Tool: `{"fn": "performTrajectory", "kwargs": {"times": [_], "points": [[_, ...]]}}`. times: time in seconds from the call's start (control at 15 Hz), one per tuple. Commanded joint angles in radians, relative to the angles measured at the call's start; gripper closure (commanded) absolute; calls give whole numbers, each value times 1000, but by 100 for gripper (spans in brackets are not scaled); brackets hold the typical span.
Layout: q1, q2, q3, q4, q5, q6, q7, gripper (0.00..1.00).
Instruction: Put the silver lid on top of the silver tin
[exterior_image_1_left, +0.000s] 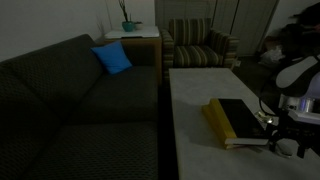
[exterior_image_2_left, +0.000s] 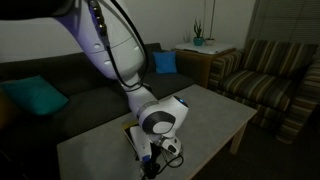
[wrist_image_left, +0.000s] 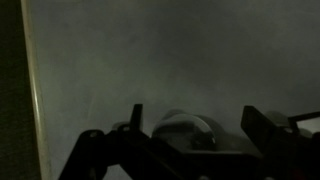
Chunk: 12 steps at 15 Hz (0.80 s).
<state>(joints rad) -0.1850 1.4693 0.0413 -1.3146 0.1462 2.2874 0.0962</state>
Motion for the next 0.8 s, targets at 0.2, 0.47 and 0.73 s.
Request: {"fn": "performTrajectory", "kwargs": {"times": [0.2,0.47,0.73], "points": [[49,0,-54,8,36,-62,160,0],[-1,0,-14,7,34,-31,49,0],[-25,0,-1,11,41,-35,-31,0]]}}
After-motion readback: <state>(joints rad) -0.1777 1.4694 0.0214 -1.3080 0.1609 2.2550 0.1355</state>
